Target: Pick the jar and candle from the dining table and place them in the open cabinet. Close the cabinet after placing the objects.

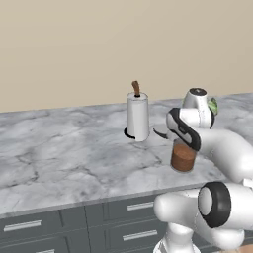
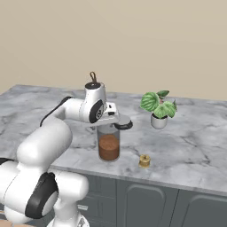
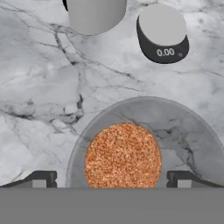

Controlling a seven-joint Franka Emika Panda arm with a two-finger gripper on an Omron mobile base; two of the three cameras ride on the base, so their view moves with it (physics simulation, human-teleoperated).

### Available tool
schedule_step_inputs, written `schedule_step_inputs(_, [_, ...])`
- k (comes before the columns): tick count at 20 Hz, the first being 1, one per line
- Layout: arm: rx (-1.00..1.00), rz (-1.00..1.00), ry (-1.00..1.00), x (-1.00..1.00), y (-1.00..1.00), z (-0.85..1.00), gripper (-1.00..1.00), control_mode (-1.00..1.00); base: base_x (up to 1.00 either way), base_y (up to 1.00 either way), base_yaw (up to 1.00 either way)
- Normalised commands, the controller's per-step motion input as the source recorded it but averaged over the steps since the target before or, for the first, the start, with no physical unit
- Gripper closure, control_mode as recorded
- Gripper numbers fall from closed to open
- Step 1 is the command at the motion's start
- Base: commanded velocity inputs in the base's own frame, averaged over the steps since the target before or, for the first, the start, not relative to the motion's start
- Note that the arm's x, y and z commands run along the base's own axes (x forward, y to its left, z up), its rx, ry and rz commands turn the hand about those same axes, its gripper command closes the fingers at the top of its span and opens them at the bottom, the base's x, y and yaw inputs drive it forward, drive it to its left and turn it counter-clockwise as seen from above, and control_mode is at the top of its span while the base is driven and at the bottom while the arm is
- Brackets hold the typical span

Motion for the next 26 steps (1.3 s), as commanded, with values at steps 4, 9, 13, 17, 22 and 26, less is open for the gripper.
schedule_step_inputs(4, [0.0, 0.05, 0.0, 0.3, 0.0, -0.19, -1.0, -1.0, 0.0, 0.0, 0.0])
schedule_step_inputs(9, [0.0, 0.05, 0.01, 0.32, 0.0, -0.19, -1.0, -1.0, 0.0, 0.0, 0.0])
schedule_step_inputs(13, [0.0, 0.06, 0.0, 0.23, 0.0, -0.21, -1.0, -1.0, 0.0, 0.0, 0.0])
schedule_step_inputs(17, [0.0, 0.06, 0.0, 0.2, 0.0, -0.2, -1.0, -1.0, 0.0, 0.0, 0.0])
schedule_step_inputs(22, [0.0, 0.07, 0.0, 0.05, 0.0, -0.24, -1.0, -1.0, 0.0, 0.0, 0.0])
schedule_step_inputs(26, [0.0, 0.06, 0.0, -0.05, 0.0, -0.34, -1.0, -1.0, 0.0, 0.0, 0.0])
